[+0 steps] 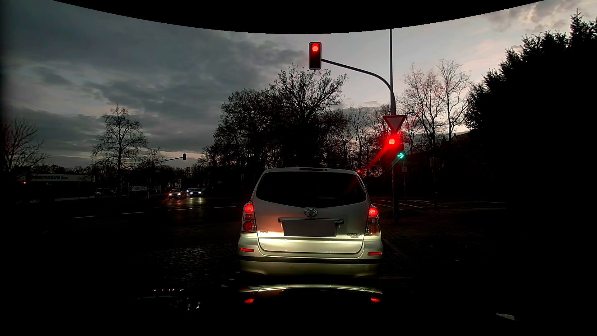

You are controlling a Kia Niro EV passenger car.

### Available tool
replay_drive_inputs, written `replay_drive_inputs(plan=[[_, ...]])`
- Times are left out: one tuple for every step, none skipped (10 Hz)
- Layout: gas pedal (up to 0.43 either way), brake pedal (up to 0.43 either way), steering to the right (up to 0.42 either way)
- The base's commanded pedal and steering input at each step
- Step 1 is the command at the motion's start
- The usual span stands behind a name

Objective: Follow the waypoints while adhering to traffic rules and regulations

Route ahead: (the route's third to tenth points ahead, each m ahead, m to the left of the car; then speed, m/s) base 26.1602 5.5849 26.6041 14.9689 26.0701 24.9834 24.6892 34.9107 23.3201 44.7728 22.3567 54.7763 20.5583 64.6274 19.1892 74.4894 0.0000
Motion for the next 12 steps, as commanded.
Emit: replay_drive_inputs(plan=[[0.0,0.341,-0.001],[0.0,0.341,0.0],[0.0,0.341,-0.001],[0.0,0.341,-0.001],[0.0,0.341,0.0],[0.0,0.341,-0.001],[0.0,0.341,0.0],[0.0,0.341,-0.001],[0.0,0.341,-0.001],[0.0,0.341,-0.001],[0.0,0.341,-0.001],[0.0,0.341,-0.001]])
